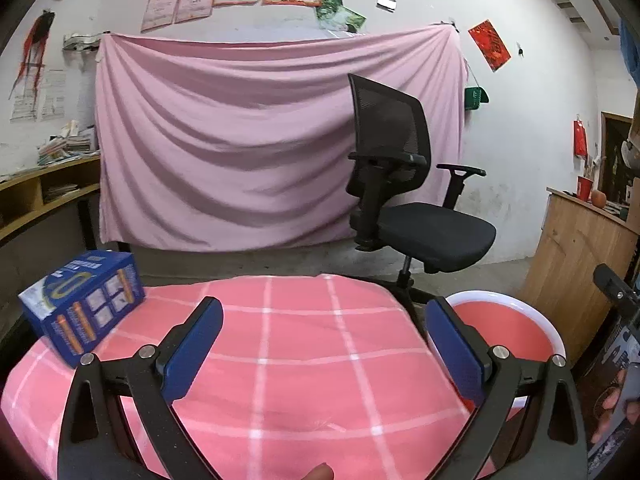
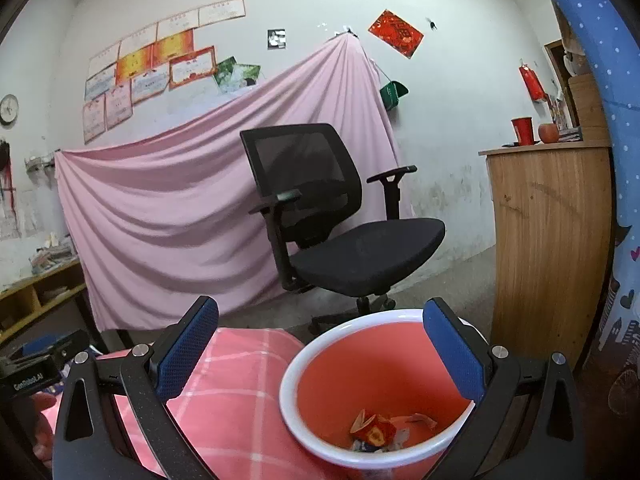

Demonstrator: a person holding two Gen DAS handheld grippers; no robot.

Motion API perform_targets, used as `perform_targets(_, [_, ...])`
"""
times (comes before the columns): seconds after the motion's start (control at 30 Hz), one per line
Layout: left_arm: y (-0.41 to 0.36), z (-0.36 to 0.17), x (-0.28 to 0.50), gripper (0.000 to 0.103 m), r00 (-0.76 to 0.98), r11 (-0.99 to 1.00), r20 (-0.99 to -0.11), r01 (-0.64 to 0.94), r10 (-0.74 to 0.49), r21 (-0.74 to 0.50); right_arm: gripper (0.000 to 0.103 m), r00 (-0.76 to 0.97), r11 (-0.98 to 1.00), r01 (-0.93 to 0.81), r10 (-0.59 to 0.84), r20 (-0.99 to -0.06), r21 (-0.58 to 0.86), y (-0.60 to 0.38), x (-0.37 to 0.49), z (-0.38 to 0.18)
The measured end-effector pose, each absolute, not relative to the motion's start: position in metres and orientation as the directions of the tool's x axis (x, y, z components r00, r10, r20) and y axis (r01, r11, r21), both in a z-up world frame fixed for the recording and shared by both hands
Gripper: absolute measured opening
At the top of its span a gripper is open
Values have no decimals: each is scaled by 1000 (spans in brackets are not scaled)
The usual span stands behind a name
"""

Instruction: Collect trash

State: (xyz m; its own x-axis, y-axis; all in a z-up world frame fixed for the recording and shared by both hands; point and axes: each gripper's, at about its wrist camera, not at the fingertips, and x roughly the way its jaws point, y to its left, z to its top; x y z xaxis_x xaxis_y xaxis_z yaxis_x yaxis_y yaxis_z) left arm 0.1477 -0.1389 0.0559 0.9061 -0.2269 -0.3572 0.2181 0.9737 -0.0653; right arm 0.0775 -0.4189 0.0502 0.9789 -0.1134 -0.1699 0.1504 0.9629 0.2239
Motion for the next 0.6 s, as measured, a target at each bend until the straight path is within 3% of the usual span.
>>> perform_targets(0.6, [-66,45,76,100,920,983,-348,168,-182,-69,103,981,985,120,-97,-170,128,-348,25,56])
